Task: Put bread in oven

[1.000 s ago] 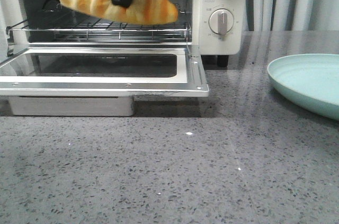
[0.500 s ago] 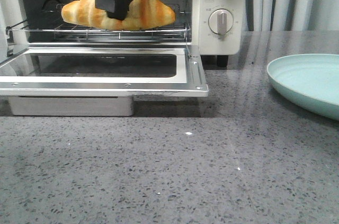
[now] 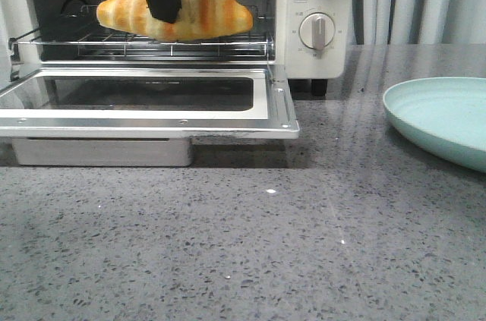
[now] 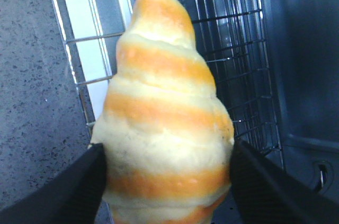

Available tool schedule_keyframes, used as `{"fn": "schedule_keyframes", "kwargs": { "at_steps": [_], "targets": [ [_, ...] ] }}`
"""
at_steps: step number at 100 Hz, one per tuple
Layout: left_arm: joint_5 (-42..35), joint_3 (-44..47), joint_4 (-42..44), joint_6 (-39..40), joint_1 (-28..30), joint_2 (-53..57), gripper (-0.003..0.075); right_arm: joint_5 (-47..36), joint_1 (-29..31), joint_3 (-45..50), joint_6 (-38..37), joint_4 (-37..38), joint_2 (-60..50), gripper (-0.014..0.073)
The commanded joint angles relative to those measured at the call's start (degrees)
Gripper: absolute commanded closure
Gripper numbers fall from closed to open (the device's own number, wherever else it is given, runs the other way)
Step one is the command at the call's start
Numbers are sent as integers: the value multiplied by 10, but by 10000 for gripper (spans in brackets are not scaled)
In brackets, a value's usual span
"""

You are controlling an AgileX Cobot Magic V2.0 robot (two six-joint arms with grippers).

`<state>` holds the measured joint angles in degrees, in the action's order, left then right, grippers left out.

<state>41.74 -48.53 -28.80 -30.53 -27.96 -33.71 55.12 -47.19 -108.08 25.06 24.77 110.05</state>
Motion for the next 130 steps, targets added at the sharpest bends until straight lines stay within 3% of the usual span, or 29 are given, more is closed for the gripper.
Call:
{"fn": "schedule_keyframes", "kwargs": {
  "at_steps": [1, 10, 61, 95, 118, 130],
  "targets": [
    [-40, -14, -20, 2, 1, -1, 740, -13, 0, -22, -3, 12, -31, 113],
    [-40, -14, -20, 2, 1, -1, 740, -6, 0, -22, -4, 12, -31, 78],
    [-40, -14, -20, 2, 1, -1, 740, 59, -26, -22, -7, -24, -77, 81],
    [-40, -14, -20, -7, 1, -1, 740, 111, -44, -22, -8, -104, -172, 81],
    [-40, -14, -20, -8, 1, -1, 740, 158, -44, -15, -72, -104, -255, 81],
    [-43, -14, -20, -9, 1, -1, 740, 158, -44, 9, -153, -69, -298, 81]
  ]
}}
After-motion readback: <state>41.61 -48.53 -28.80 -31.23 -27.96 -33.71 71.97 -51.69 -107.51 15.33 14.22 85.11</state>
